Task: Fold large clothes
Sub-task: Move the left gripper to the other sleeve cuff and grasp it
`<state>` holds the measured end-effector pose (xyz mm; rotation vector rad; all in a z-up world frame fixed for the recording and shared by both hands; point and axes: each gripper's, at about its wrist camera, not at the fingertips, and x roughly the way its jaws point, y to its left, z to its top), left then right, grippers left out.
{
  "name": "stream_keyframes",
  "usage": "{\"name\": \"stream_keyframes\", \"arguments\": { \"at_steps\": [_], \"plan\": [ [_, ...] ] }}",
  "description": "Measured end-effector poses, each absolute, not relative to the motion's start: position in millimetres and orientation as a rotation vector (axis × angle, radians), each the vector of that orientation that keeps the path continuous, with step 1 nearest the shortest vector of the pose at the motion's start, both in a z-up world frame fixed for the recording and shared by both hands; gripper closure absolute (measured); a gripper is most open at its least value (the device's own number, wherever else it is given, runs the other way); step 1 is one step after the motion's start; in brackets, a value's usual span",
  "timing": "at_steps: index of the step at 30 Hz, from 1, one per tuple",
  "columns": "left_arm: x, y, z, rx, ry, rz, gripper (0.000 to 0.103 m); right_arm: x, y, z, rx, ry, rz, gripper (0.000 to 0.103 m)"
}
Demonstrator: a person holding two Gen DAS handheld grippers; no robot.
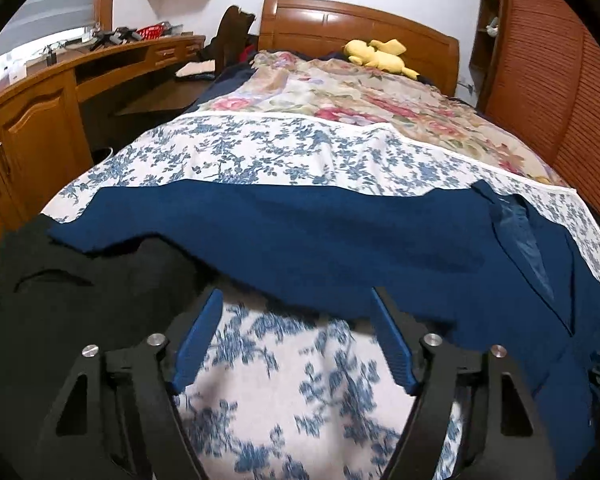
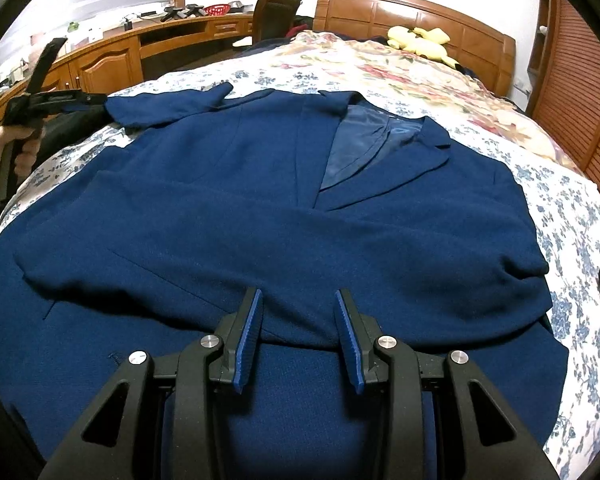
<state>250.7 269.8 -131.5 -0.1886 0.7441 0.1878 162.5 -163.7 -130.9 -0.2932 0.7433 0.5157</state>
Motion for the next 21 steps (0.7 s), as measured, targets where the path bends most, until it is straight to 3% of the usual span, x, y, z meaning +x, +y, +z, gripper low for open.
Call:
{"name": "stream_keyframes", "arguments": {
  "at_steps": [10, 13, 16, 17, 21],
  "plan": [
    [274.0, 295.1, -161.2, -0.367, 0.833, 0.210, 0.045, 164.2, -166.4, -130.8, -0.277, 0.749, 0.522, 0.064],
    [278.7, 298.2, -163.7, -0.386, 0.835, 0.211, 0.054, 164.6, -166.6, -131.2, -0.278, 0.749, 0.522, 0.064],
    [286.6, 302.0, -164.3, -0.400, 0.840, 0.211, 0.083, 165.6, -167.7, -131.4, -0.271, 0.752, 0.527, 0.064],
    [289.3, 302.3, -164.4, -0.397, 0.846, 0.208, 0.098, 165.6, -167.8, -131.5, -0.269, 0.752, 0.527, 0.064],
    [294.2, 285.2, -151.0, -0.293, 0.832, 0.224, 0.102, 164.8, -166.9, -131.6, -0.275, 0.749, 0.523, 0.064]
  ]
}}
